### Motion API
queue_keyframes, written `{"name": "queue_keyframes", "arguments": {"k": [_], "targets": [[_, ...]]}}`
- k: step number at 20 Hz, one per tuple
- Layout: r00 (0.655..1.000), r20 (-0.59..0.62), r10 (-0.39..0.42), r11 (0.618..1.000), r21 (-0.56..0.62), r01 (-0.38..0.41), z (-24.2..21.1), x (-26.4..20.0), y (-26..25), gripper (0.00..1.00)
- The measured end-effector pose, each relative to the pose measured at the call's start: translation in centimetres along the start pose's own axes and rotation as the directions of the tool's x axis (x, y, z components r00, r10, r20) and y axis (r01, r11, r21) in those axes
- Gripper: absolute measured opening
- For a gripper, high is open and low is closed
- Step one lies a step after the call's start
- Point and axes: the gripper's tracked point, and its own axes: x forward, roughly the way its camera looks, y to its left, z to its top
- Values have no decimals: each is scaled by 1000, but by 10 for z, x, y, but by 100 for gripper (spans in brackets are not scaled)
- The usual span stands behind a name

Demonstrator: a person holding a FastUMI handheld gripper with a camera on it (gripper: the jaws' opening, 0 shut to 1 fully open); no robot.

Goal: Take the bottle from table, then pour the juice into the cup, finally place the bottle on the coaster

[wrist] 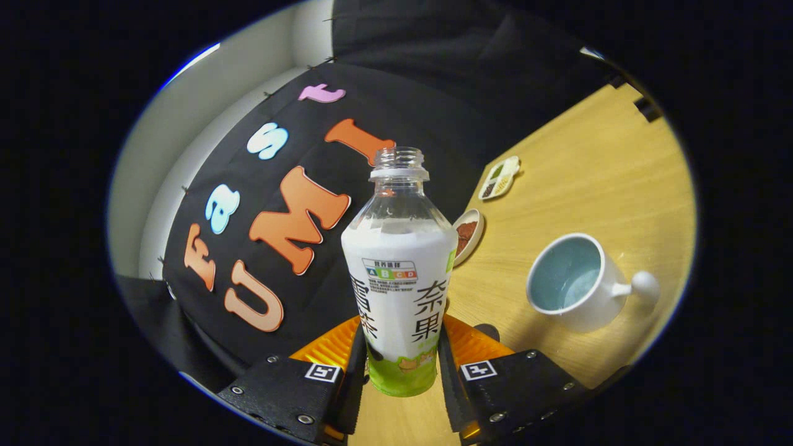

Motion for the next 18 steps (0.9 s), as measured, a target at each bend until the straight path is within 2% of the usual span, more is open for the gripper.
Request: {"name": "queue_keyframes", "arguments": {"k": [3, 6, 9, 13, 16, 18], "targets": [[1000, 24, 11, 979, -202, -6, 8, 7, 10, 56], [998, 40, 39, 929, -369, -21, 10, 15, 24, 56], [998, 53, 40, 841, -540, -4, 10, 27, 29, 56], [1000, 14, 9, 683, -731, 4, -12, 51, 23, 56], [998, -40, -48, 589, -808, -4, -47, 69, 4, 57], [994, -83, -69, 550, -834, -31, -67, 79, -6, 57]]}}
